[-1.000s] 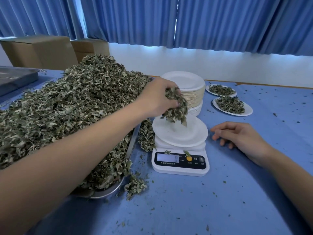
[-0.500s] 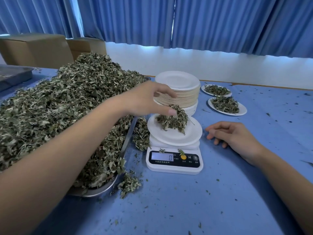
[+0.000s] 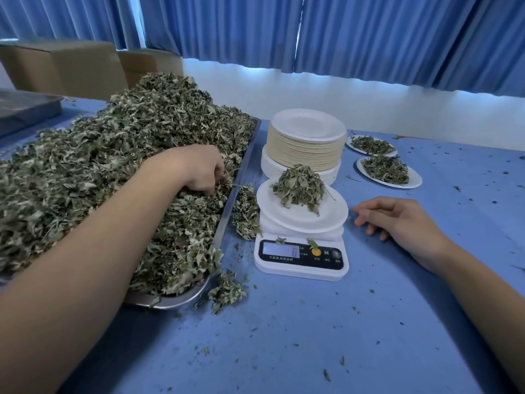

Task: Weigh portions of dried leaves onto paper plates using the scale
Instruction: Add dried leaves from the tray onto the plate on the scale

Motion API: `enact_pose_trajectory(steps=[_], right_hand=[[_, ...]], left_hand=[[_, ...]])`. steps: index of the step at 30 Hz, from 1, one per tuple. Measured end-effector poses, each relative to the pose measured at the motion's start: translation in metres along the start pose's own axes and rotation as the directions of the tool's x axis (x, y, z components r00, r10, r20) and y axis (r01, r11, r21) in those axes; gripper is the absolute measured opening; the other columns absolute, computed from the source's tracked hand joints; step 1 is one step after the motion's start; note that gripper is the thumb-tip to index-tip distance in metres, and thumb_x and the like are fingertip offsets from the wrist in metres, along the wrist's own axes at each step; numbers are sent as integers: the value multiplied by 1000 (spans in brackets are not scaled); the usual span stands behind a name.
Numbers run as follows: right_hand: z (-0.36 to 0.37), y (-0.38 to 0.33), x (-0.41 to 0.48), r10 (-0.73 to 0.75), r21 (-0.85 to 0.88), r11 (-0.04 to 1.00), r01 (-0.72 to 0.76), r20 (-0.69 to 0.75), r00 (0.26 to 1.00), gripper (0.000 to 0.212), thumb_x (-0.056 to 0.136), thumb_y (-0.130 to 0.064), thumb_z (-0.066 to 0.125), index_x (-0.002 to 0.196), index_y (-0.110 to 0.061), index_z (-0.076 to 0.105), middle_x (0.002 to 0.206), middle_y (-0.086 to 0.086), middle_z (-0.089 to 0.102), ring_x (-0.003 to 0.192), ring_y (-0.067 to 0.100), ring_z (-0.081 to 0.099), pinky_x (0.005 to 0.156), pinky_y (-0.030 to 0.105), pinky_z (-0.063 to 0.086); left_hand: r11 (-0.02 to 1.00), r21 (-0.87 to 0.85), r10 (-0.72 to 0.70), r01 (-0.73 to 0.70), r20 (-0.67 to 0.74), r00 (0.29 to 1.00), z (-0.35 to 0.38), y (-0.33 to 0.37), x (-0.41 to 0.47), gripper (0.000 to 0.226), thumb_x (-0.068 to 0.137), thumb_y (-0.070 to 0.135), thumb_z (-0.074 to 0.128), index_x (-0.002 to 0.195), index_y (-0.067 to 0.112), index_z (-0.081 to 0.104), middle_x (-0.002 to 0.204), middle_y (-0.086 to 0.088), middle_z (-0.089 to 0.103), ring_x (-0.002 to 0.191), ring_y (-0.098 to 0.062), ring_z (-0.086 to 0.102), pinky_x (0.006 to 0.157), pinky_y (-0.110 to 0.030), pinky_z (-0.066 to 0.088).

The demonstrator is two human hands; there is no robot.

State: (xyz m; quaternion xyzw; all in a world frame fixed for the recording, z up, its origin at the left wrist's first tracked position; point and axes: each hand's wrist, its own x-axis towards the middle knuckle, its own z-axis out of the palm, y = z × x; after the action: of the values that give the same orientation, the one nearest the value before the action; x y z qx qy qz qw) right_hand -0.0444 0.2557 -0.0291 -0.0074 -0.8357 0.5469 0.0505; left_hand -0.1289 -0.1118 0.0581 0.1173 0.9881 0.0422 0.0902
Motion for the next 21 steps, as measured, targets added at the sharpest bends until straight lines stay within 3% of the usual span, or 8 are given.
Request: enact_pose_trajectory(steps=[3,5,8,10,13,14,16,21], right_hand=[[0,1,0,-1,4,1000,1,-1,1000,11,98,-13,66,101,-13,77,90,8,78,66,10,62,54,16,48],[0,1,-1,-2,9,1000,2,0,1000,11,98,-14,67,101,-14,78,89,8,77,66,10,62,54,15,48],[1,1,-1,-6,7,1000,6,-2,1000,11,97,-15,68,100,-14,78,89,7,78,66,10,62,53,15,48],[1,1,-1,-8,3,1000,8,-2,1000,11,97,-15,68,100,-15,78,89,7,78,66,10,62,53,15,48],[0,1,-1,-10,-7,1000,10,2,1000,11,98,-15,67,100,-16,78,89,6,78,67,10,62,54,15,48],[0,1,-1,-10,-5,1000,10,3,1000,11,98,-15,67,100,-16,78,89,6,78,67,10,62,54,15,48],[0,1,-1,-10,-3,1000,10,3,1000,11,98,-15,67,100,-15,78,89,7,78,67,10,62,54,15,48],[0,1,-1,-13,-5,1000,13,0,1000,11,98,-14,67,100,-14,78,89,7,78,66,10,62,54,15,48]], left_hand=[[1000,-12,-12,12,-21,1000,1,3,-1,23,85,6,77,107,10,72,101,-4,65,87,-24,57,75,-32,43],[1000,-21,-14,13,-23,1000,0,4,-1,28,85,7,77,112,10,71,110,-6,67,89,-26,59,77,-33,46],[1000,-23,-15,17,59,998,2,6,-4,63,84,11,78,143,17,53,135,-12,59,110,-34,64,94,-43,55],[1000,-29,4,-2,47,999,4,7,-5,68,85,12,77,147,18,49,140,-12,56,114,-32,62,98,-40,53],[997,-77,7,-12,-68,998,1,5,-3,37,86,12,78,121,19,69,116,-6,67,95,-25,60,85,-33,48],[996,-94,-12,0,-121,993,-2,4,-4,23,86,10,77,106,21,73,110,-4,68,91,-24,60,85,-34,49],[991,-125,-63,37,-212,975,-7,3,-5,18,86,8,77,86,25,71,104,0,68,91,-24,62,91,-43,53],[986,-151,-110,65,-311,944,-17,3,-8,16,83,9,80,91,22,74,99,-2,70,81,-26,64,84,-43,55]])
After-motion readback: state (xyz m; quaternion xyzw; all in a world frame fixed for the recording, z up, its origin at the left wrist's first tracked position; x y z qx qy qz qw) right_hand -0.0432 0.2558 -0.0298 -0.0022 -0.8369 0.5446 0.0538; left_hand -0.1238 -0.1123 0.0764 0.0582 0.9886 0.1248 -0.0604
